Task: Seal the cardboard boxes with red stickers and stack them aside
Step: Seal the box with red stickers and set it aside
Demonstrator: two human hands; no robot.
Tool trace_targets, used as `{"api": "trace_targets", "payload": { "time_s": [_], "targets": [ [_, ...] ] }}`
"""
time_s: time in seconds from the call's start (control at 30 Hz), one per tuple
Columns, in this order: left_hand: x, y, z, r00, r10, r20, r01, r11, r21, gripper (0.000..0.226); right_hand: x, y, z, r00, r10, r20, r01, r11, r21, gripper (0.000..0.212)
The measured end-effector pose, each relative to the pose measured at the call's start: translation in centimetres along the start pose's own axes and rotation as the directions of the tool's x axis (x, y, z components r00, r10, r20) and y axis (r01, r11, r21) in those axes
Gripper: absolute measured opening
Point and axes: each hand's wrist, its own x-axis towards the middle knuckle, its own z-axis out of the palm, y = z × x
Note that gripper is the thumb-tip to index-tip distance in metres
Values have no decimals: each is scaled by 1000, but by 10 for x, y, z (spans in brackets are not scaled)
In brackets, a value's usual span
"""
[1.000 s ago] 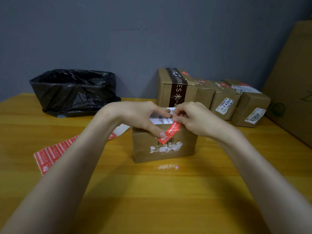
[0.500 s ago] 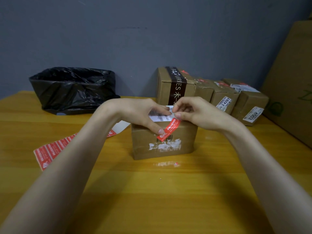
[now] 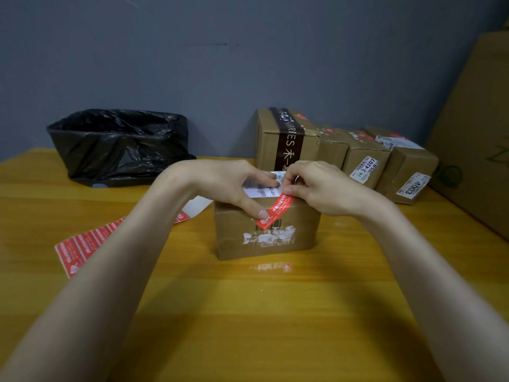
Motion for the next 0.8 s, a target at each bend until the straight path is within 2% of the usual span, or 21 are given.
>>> {"api": "trace_targets", "payload": {
  "time_s": [0.07, 0.17, 0.3, 0.4, 0.5, 0.57, 0.7, 0.8],
  "targets": [
    [0, 0, 0, 1000, -3, -1, 3, 1000, -3, 71, 0, 1, -1, 1000, -6, 3, 6, 1000, 2, 20],
    [-1, 0, 0, 1000, -18, -4, 18, 1000, -8, 72, -3, 0, -5, 1000, -14, -17, 16, 988, 152, 25],
    [-2, 1, 0, 1000, -26, -10, 26, 1000, -4, 71, -6, 2, -9, 997, -12, -72, 32, 959, 281, 20],
    [-3, 2, 1, 1000, -24, -20, 23, 1000, -12, 68, -6, 3, -8, 998, 13, -64, 14, 914, 405, 17],
    [-4, 3, 0, 1000, -14, -13, 13, 999, -30, 64, -8, 4, -9, 998, 45, -41, -18, 858, 513, 27],
    [-4, 3, 0, 1000, -11, -6, 10, 999, -37, 65, -7, 4, -9, 996, 86, -10, -68, 852, 519, 34],
    [-4, 0, 1, 1000, 15, 12, -14, 999, -53, 67, -4, -4, -6, 996, 92, -8, -81, 914, 397, 11],
    [-3, -1, 0, 1000, -11, 17, 12, 1000, -28, 76, -4, -5, -7, 994, 105, -24, -89, 925, 370, 13]
  ]
}}
